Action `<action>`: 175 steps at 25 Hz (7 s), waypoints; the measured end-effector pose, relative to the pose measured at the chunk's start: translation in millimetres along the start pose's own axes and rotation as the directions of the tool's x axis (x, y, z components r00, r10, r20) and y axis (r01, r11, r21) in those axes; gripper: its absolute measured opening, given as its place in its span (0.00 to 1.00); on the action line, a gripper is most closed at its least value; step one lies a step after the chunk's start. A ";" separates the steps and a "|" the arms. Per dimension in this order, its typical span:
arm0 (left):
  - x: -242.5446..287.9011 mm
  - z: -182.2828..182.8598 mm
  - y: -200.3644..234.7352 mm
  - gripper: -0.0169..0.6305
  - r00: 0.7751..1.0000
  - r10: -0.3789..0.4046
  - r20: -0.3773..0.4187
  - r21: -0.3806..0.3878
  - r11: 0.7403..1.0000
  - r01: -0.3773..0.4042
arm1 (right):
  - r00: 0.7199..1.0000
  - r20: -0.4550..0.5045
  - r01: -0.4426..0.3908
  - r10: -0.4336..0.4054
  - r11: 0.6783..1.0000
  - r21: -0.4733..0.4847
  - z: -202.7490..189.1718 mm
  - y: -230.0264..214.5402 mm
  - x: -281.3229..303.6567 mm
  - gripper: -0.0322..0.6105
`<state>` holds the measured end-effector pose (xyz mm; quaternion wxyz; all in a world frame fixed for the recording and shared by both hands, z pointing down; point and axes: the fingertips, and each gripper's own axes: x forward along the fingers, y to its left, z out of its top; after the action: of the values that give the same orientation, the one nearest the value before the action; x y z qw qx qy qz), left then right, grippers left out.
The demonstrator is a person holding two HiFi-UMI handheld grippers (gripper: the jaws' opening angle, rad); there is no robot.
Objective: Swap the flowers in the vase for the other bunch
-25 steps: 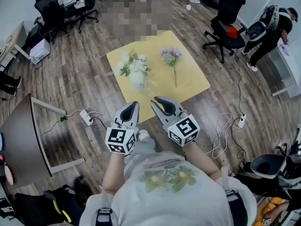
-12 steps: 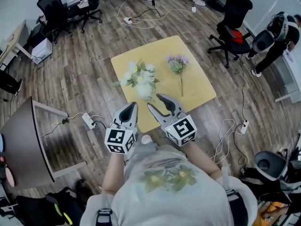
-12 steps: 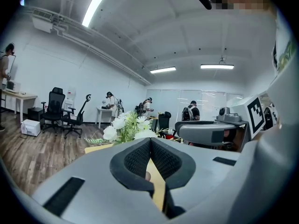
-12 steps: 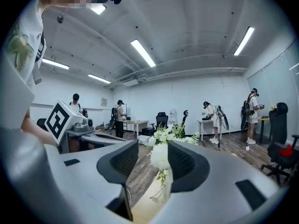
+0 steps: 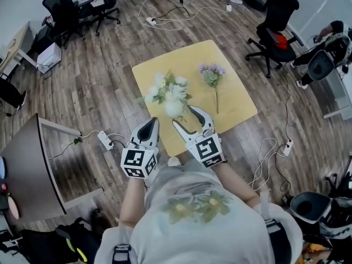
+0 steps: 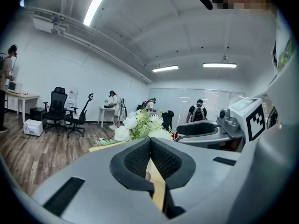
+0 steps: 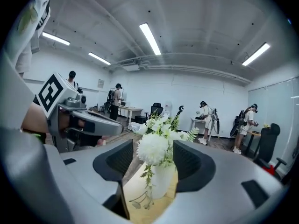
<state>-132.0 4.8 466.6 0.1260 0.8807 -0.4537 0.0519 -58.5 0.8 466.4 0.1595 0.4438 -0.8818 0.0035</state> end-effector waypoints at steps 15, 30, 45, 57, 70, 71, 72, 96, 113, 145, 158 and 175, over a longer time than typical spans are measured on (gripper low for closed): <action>9.2 1.2 29.0 0.05 0.999 0.032 -0.021 -0.009 0.999 -0.033 | 0.982 -0.185 -0.014 -0.022 0.981 -0.191 -15.6 -3.0 48.6 0.44; 10.8 -2.9 46.5 0.05 0.999 0.042 -0.034 -0.032 0.999 -0.043 | 0.977 -0.212 -0.074 -0.014 0.914 -0.399 -1.6 15.6 78.4 0.41; 9.9 -18.6 73.9 0.05 0.997 0.054 -0.056 -0.051 0.997 -0.057 | 0.995 -0.068 -0.089 0.077 0.976 -0.198 18.2 8.4 76.3 0.13; 29.6 -12.1 76.5 0.05 0.997 0.050 -0.063 -0.049 0.997 -0.053 | 0.998 0.017 -0.058 0.061 0.989 -0.138 45.8 -31.8 70.5 0.13; 39.0 -10.7 67.5 0.05 0.998 0.028 -0.058 -0.042 0.999 -0.030 | 0.992 0.125 -0.006 0.022 0.992 -0.123 84.3 -60.8 58.1 0.13; 39.6 -10.2 65.3 0.05 0.998 0.028 -0.056 -0.041 0.999 -0.030 | 0.991 0.133 -0.003 0.020 0.991 -0.130 87.9 -63.8 56.1 0.13; 40.4 -9.3 63.1 0.05 0.998 0.028 -0.055 -0.040 0.999 -0.031 | 0.990 0.139 0.001 0.019 0.990 -0.139 91.5 -67.2 54.5 0.13; 62.1 17.2 42.6 0.05 0.994 0.112 -0.017 -0.074 0.991 -0.113 | 0.965 0.262 0.060 -0.007 0.979 -0.196 172.0 -175.4 40.3 0.13; 93.2 16.9 33.6 0.05 0.988 0.149 -0.027 -0.086 0.985 -0.151 | 0.981 0.140 -0.098 0.131 0.970 -0.224 132.8 -222.7 37.3 0.13; 109.8 -2.9 43.5 0.05 0.966 0.236 -0.108 -0.107 0.963 -0.247 | 0.863 -0.283 -0.482 0.419 0.850 -0.212 -81.6 -182.6 111.8 0.13; 119.8 -9.2 40.4 0.05 0.963 0.233 -0.132 -0.111 0.962 -0.248 | 0.885 -0.259 -0.416 0.386 0.907 -0.069 -126.0 -191.3 144.7 0.13; 124.3 -12.5 35.8 0.05 0.960 0.237 -0.149 -0.107 0.961 -0.254 | 0.911 -0.290 -0.237 0.294 0.947 0.217 -183.8 -211.1 173.0 0.13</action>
<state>-88.3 -109.5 510.4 0.2037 0.8024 -0.5522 0.0981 62.1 -235.2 661.5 0.2575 0.3252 -0.8929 0.1753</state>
